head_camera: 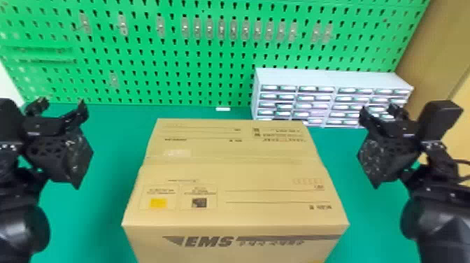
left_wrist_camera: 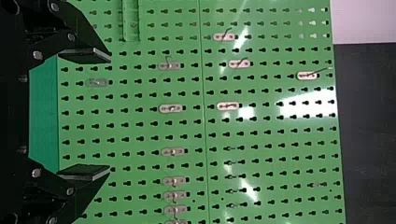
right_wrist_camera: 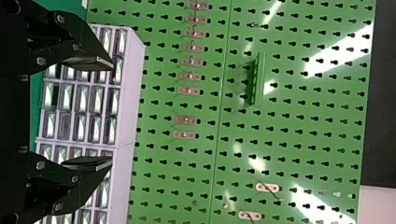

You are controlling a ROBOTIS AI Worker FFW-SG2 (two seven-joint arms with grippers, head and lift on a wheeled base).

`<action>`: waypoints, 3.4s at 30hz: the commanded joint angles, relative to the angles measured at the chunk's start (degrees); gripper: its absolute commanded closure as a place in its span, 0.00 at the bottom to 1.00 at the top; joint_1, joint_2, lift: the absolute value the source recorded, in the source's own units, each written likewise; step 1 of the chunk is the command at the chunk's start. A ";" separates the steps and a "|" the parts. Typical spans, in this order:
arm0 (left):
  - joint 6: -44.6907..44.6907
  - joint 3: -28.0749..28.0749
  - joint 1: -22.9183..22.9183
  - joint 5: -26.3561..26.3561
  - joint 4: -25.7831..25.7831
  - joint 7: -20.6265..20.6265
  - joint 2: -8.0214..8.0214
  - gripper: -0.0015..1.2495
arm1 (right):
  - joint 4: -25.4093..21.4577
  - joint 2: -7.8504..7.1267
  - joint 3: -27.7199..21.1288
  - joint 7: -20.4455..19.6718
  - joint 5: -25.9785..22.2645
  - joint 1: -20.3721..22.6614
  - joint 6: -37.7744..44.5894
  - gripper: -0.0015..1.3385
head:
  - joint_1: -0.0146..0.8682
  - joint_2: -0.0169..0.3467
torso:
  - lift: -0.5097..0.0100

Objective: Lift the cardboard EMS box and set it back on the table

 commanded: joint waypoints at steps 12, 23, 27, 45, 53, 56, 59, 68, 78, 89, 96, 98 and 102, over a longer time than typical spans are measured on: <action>-0.02 -0.06 -0.02 0.01 0.08 0.03 0.00 0.33 | -0.05 0.18 -0.09 0.00 0.01 0.17 0.00 0.40 | 0.78 0.01 | 0.98; -0.02 -0.15 0.06 0.10 0.08 0.03 0.00 0.33 | -0.05 0.35 -0.17 0.00 -0.08 0.17 -0.26 0.40 | 0.78 0.01 | 0.96; -0.02 -0.15 0.06 0.10 0.08 0.03 0.00 0.33 | -0.05 0.53 -0.26 0.00 -0.08 0.17 -0.26 0.40 | 0.78 0.01 | 0.95; -0.02 -0.32 0.06 0.19 0.08 0.03 0.00 0.33 | -0.05 0.53 -0.26 0.00 -0.17 0.26 -0.35 0.40 | 0.78 0.01 | 0.88; -0.02 -0.32 0.06 0.27 0.08 0.03 0.00 0.33 | -0.05 0.53 -0.26 0.00 -0.26 0.26 -0.35 0.40 | 0.78 0.01 | 0.85; -0.02 -0.41 -0.02 0.27 0.08 0.03 0.00 0.33 | -0.05 0.53 -0.26 0.00 -0.61 0.35 -0.35 0.40 | 0.78 0.01 | 0.84; -0.02 -0.50 -0.11 0.36 0.08 0.03 0.00 0.33 | -0.05 0.61 -0.35 0.00 -0.87 0.44 -0.44 0.40 | 0.78 0.01 | 0.83; -0.19 -0.32 -0.02 0.63 0.08 0.03 0.00 0.33 | -0.05 0.70 -0.17 0.00 -0.61 0.17 -0.79 0.40 | 0.78 0.01 | 0.83; -0.19 -0.41 -0.02 0.63 0.08 0.03 0.00 0.33 | -0.05 0.70 -0.35 0.00 -0.61 0.26 -0.97 0.40 | 0.78 0.01 | 0.82; -0.19 -0.50 -0.02 0.63 0.08 -0.06 0.00 0.33 | -0.05 0.70 -0.44 0.00 -0.61 0.26 -0.97 0.40 | 0.78 0.01 | 0.79; -0.28 -0.41 -0.02 0.71 0.08 -0.06 0.00 0.33 | -0.05 0.79 -0.53 0.00 -0.69 0.35 -1.23 0.40 | 0.78 0.01 | 0.80; -0.28 -0.41 -0.02 0.71 0.08 0.03 0.00 0.33 | -0.05 0.79 -0.61 0.00 -0.69 0.35 -1.40 0.40 | 0.78 0.01 | 0.80; -0.28 -0.41 -0.11 0.63 0.08 0.03 0.00 0.33 | 0.39 0.79 -0.96 0.00 -0.87 0.53 -2.72 0.40 | 0.78 0.01 | 0.80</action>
